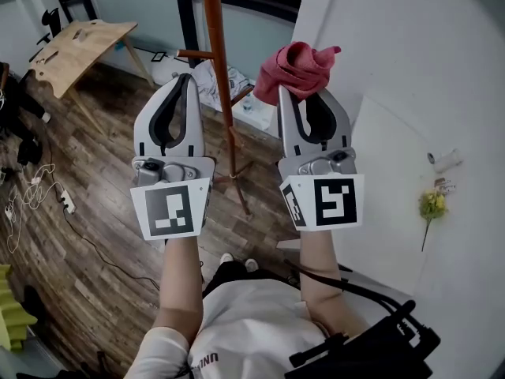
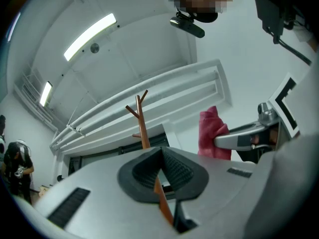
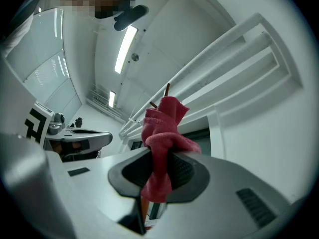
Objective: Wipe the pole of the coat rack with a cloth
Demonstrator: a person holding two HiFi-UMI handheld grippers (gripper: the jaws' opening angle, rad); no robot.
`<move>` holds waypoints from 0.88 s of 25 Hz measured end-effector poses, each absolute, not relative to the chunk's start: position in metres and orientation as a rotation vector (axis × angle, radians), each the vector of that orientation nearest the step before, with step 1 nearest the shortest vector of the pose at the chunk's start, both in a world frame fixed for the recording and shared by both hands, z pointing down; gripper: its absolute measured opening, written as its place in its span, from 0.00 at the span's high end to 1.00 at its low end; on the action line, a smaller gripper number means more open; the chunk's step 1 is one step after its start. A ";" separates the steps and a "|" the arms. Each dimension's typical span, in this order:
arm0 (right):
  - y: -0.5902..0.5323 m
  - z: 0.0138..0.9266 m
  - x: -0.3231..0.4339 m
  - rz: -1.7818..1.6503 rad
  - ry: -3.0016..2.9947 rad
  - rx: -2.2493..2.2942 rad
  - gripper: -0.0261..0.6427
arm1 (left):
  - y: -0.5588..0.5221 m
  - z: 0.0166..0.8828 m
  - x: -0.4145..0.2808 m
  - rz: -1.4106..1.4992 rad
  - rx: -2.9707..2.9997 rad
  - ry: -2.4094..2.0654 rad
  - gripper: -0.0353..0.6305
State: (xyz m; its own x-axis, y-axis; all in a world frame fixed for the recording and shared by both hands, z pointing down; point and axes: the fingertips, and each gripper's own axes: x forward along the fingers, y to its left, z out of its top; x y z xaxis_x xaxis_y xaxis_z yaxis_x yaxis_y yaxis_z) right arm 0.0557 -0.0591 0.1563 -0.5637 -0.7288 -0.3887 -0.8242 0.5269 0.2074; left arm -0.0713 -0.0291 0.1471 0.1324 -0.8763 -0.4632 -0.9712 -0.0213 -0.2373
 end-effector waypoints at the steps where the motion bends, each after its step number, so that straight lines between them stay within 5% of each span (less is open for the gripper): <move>1: -0.059 0.157 0.056 0.544 2.518 -1.295 0.84 | -0.028 0.149 -0.071 0.244 -1.918 1.777 0.93; 22: -0.117 0.139 0.017 0.620 2.468 -1.299 0.84 | -0.087 0.144 -0.098 0.300 -1.959 1.722 0.93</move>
